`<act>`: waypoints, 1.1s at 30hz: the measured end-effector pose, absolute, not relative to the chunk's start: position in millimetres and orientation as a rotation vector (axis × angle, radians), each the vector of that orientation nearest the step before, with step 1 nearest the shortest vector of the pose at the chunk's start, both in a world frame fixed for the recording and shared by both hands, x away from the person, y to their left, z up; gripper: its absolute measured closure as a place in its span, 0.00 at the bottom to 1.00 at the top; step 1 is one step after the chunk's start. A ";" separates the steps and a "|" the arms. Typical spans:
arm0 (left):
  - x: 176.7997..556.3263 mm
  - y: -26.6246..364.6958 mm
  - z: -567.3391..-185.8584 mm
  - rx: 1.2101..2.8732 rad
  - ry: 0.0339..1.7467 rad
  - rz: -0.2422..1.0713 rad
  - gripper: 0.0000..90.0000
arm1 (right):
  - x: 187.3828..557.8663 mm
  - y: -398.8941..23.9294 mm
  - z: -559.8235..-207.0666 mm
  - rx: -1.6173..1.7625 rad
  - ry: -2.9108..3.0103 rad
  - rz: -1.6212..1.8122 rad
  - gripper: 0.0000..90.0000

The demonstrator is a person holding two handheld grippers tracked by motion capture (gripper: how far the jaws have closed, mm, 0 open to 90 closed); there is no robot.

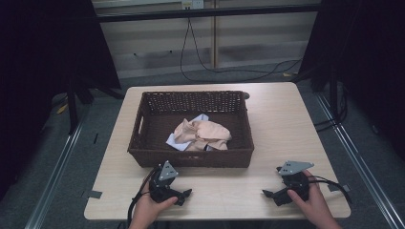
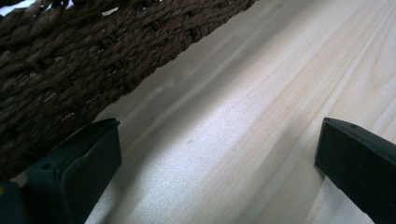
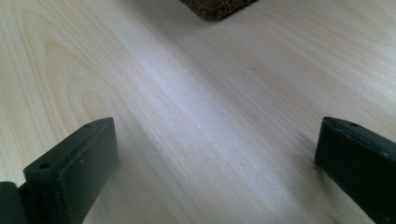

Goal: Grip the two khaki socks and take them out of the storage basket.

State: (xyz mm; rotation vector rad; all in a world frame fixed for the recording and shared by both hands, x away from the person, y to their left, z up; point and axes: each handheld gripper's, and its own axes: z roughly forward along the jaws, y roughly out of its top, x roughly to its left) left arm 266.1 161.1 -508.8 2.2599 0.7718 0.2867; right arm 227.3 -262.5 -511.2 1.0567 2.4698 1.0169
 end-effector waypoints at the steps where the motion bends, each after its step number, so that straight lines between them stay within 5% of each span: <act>1: 266.2 161.1 -507.9 2.270 0.775 0.284 0.00 | 227.3 -262.5 -511.2 1.056 2.470 1.017 0.00; 33: 308.8 147.8 -416.8 2.569 0.802 -0.063 0.05 | 227.3 -262.5 -511.2 1.057 2.469 1.017 0.00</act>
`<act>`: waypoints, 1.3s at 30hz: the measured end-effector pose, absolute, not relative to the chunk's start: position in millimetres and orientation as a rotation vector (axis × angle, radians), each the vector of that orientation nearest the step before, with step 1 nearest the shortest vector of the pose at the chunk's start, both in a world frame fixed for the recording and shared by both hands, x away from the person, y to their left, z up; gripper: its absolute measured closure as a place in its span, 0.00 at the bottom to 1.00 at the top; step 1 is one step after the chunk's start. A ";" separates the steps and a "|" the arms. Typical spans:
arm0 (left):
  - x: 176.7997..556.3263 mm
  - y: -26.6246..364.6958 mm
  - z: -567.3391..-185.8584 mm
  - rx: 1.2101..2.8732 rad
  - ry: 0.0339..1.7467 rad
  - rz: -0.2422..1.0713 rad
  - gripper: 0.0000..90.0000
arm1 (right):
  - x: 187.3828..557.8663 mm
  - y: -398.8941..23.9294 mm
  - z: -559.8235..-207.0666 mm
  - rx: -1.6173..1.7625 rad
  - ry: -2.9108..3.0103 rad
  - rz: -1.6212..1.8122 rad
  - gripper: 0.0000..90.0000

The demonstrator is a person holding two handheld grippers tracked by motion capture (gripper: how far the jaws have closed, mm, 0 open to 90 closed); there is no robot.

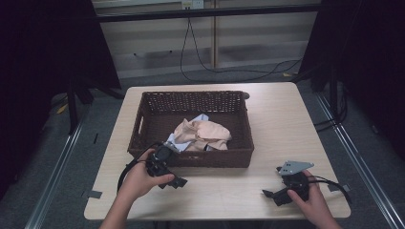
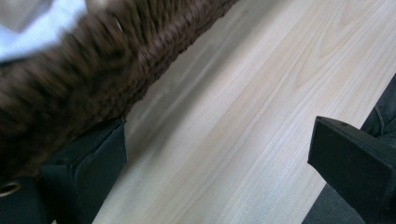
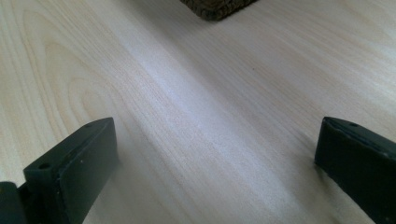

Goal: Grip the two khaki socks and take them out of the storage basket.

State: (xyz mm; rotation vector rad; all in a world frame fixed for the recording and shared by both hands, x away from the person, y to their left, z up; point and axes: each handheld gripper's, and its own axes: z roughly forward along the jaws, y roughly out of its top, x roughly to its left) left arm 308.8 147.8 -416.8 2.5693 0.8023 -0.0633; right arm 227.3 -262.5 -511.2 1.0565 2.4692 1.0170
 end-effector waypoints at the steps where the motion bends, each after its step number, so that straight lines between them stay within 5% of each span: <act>1: 309.8 147.2 -414.3 2.570 0.804 -0.072 0.05 | 227.3 -262.5 -511.2 1.057 2.469 1.017 0.00; 19: 323.0 141.3 -359.8 2.624 0.770 -0.174 0.05 | 227.3 -262.5 -511.2 1.056 2.469 1.019 0.00; 27: 334.9 135.6 -326.1 2.632 0.759 -0.152 0.05 | 227.3 -262.5 -511.2 1.056 2.470 1.019 0.00; 39: 365.7 125.7 -324.7 2.613 0.823 -0.088 0.05 | 227.3 -262.4 -511.2 1.060 2.467 1.021 0.00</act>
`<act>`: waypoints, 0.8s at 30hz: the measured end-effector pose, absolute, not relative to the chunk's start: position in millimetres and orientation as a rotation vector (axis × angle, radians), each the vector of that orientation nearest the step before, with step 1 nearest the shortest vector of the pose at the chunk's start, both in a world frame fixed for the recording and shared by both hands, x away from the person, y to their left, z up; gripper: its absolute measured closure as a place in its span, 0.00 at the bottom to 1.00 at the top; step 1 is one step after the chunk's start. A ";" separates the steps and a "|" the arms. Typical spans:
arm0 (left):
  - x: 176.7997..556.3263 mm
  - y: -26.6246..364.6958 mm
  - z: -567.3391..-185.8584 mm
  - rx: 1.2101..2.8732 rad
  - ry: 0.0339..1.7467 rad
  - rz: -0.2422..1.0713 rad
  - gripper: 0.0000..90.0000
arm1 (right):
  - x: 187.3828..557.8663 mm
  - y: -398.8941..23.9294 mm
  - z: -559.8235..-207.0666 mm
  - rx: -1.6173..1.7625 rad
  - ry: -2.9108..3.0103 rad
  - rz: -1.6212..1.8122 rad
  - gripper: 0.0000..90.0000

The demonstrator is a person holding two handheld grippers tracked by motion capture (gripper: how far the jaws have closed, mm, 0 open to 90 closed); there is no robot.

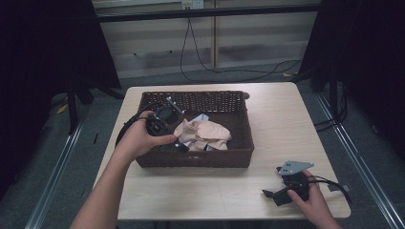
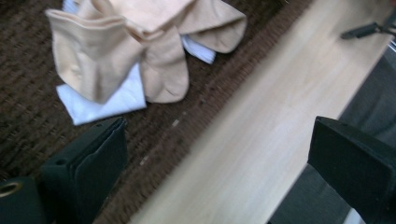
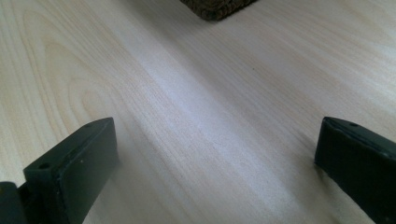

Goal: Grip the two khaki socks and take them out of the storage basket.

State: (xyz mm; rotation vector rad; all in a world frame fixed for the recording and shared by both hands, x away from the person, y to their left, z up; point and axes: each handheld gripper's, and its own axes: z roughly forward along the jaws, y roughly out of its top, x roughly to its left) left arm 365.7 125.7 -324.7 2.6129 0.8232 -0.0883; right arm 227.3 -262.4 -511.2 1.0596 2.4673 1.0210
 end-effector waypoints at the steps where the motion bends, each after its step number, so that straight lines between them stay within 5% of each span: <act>1: 365.7 125.7 -324.7 2.613 0.823 -0.088 0.05 | 227.3 -262.4 -511.2 1.060 2.467 1.021 0.00; 24: 430.7 101.5 -381.7 2.569 1.089 0.053 0.07 | 227.3 -262.3 -511.2 1.059 2.466 1.022 0.00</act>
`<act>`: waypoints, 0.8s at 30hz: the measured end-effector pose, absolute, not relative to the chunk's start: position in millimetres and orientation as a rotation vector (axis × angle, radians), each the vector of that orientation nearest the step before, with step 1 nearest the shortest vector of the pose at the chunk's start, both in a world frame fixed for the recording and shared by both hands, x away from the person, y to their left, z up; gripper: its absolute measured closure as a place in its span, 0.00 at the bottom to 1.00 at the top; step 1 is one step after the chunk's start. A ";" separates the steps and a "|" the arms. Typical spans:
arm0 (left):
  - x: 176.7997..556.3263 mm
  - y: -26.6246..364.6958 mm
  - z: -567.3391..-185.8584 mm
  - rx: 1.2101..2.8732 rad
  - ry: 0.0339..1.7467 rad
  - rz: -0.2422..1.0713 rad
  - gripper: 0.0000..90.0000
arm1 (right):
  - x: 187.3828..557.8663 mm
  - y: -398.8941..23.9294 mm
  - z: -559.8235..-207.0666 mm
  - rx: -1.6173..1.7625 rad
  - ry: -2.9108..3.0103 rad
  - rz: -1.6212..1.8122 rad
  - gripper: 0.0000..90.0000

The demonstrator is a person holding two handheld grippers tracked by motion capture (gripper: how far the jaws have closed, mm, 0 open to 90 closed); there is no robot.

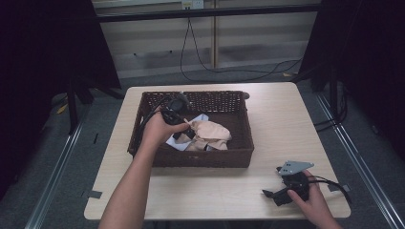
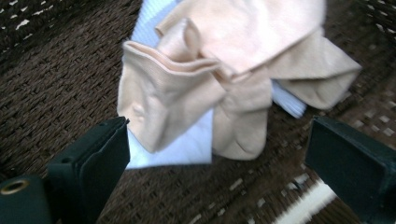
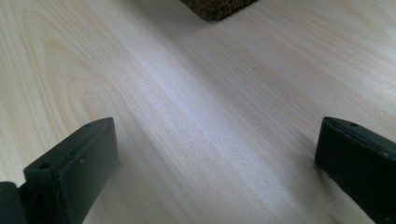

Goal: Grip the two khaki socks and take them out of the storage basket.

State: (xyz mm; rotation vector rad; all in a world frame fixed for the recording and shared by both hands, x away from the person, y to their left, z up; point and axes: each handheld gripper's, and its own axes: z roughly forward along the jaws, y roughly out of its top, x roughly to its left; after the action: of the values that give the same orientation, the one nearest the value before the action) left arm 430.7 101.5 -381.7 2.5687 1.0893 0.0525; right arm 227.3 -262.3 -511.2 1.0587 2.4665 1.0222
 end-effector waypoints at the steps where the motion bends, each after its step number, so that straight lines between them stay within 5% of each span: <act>1: 430.7 101.5 -381.7 2.569 1.089 0.053 0.07 | 227.3 -262.3 -511.2 1.059 2.466 1.022 0.00; 10: 449.8 93.4 -408.2 2.573 1.142 0.046 0.08 | 227.4 -262.4 -511.2 1.056 2.467 1.022 0.00; 20: 458.2 96.1 -432.9 2.547 1.193 0.052 0.24 | 227.4 -262.3 -511.2 1.058 2.466 1.022 0.00; 24: 459.8 98.0 -435.1 2.550 1.153 0.091 0.44 | 227.4 -262.3 -511.2 1.059 2.466 1.022 0.00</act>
State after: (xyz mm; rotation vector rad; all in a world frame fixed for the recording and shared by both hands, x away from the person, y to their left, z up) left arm 459.8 98.0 -435.1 2.5502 1.1529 0.0908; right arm 227.4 -262.3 -511.2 1.0589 2.4663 1.0221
